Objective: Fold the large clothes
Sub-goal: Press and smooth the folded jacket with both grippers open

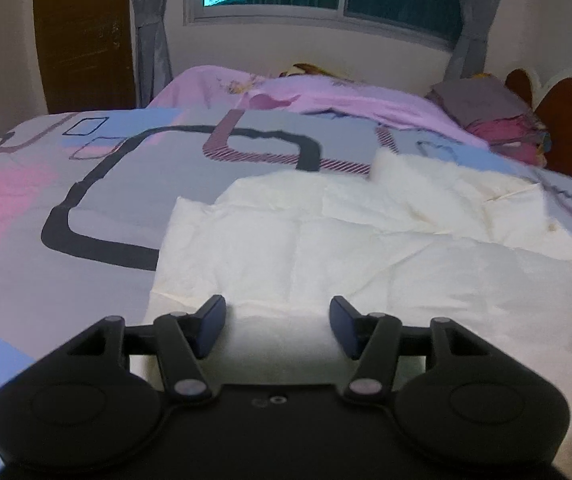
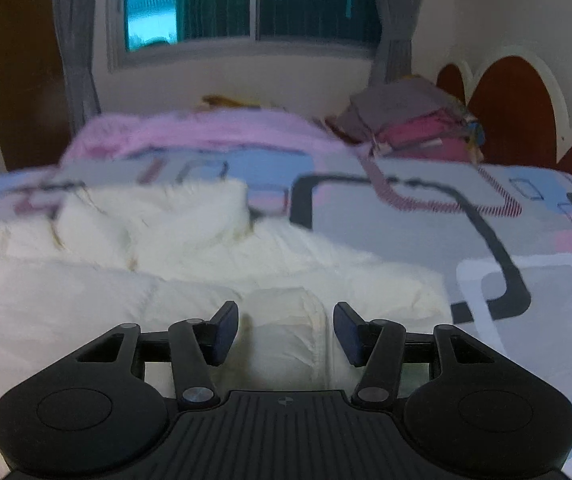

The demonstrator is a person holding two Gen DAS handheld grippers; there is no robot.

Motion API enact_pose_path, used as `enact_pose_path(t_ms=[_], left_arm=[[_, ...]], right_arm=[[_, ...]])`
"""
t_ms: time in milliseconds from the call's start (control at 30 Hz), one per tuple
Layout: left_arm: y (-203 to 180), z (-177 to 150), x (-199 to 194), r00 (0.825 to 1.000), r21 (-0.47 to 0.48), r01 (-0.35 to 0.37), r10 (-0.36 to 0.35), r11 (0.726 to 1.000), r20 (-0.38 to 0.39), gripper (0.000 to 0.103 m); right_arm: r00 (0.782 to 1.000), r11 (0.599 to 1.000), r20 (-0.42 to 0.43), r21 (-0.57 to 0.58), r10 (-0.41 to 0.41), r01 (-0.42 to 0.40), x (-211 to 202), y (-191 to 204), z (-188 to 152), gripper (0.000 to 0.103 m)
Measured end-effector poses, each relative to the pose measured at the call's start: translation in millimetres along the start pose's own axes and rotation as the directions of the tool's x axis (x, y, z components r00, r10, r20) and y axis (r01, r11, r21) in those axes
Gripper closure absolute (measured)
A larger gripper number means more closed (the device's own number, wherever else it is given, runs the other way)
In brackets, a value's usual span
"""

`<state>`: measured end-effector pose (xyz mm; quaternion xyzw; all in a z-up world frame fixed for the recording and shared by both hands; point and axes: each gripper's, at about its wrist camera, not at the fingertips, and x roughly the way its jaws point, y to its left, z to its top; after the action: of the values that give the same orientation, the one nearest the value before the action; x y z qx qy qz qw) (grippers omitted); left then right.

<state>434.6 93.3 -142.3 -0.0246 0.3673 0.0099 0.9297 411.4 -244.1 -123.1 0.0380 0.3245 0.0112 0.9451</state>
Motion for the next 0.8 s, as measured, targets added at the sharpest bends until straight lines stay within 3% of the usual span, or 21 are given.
enact_pose_path(t_ms=[267,467,800], left_arm=[[-11,-17,-39,0.999,0.016,0.051,-0.051,0.999,0.012,0.041],[-12,-38,-33,0.999,0.029,0.033,-0.032,0.999,-0.025,0.042],[-19,-45,-16,0.999,0.056,-0.005,0.007,0.998,-0.037,0.041]], right_arm=[[0.997,0.997,0.005,-0.043,0.071,-0.071,-34,20,-16,0.049],[0.995,0.997,-0.065,-0.02,0.072,-0.074,-28,16,-39,0.049],[0.985,0.996,-0.149,-0.002,0.083,-0.084,3,0,-53,0.05]])
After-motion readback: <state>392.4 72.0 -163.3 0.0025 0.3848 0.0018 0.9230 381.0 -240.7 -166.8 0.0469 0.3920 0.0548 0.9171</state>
